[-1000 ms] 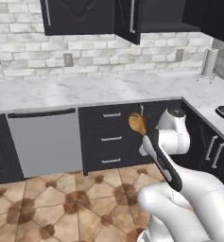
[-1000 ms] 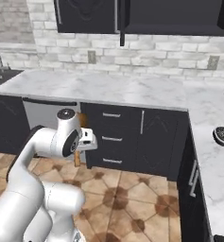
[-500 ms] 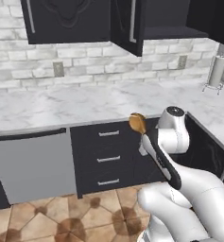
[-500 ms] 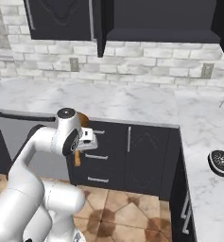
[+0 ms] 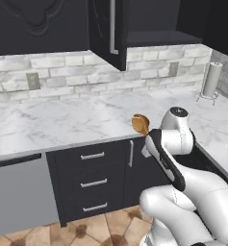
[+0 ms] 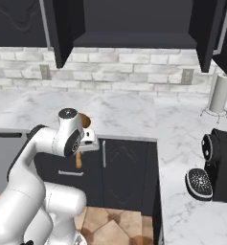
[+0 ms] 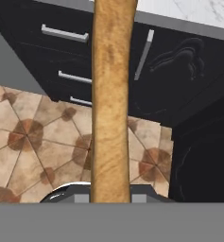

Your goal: Organize the utensils by type. Pick up the wooden spoons from the counter and place them in the open cabinet. Then pick up the metallic utensils from the counter and place them in the open drawer.

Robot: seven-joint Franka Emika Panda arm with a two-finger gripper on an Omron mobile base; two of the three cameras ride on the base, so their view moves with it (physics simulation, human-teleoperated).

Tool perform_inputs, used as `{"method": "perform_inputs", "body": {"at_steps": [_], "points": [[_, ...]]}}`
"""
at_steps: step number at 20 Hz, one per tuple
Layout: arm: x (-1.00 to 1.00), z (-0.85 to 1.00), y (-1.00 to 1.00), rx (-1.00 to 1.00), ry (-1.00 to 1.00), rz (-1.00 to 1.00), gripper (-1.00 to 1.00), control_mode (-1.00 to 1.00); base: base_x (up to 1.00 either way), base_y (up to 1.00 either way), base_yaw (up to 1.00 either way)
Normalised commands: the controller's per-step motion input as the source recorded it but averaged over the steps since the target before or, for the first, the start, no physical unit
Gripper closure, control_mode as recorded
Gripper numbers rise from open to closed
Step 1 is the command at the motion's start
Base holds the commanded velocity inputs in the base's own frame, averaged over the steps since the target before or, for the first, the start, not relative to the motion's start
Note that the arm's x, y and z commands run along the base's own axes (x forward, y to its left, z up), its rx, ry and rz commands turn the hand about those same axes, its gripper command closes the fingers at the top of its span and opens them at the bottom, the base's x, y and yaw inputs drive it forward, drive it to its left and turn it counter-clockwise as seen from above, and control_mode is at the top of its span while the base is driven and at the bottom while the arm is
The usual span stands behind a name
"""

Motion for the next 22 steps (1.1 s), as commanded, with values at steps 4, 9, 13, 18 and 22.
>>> {"method": "perform_inputs", "body": {"at_steps": [4, 9, 13, 18, 22], "points": [[0.00, 0.00, 0.00, 0.00, 0.00, 0.00, 1.00, 1.00, 0.67, -0.33, -0.01], [0.00, 0.00, 0.00, 0.00, 0.00, 0.00, 1.00, 1.00, 0.72, -0.43, -0.02], [0.00, 0.00, 0.00, 0.00, 0.00, 0.00, 1.00, 1.00, 0.72, -0.42, -0.02], [0.00, 0.00, 0.00, 0.00, 0.00, 0.00, 1.00, 1.00, 0.69, -0.27, 0.00], [0.00, 0.00, 0.00, 0.00, 0.00, 0.00, 1.00, 1.00, 0.56, -0.24, 0.00]]}}
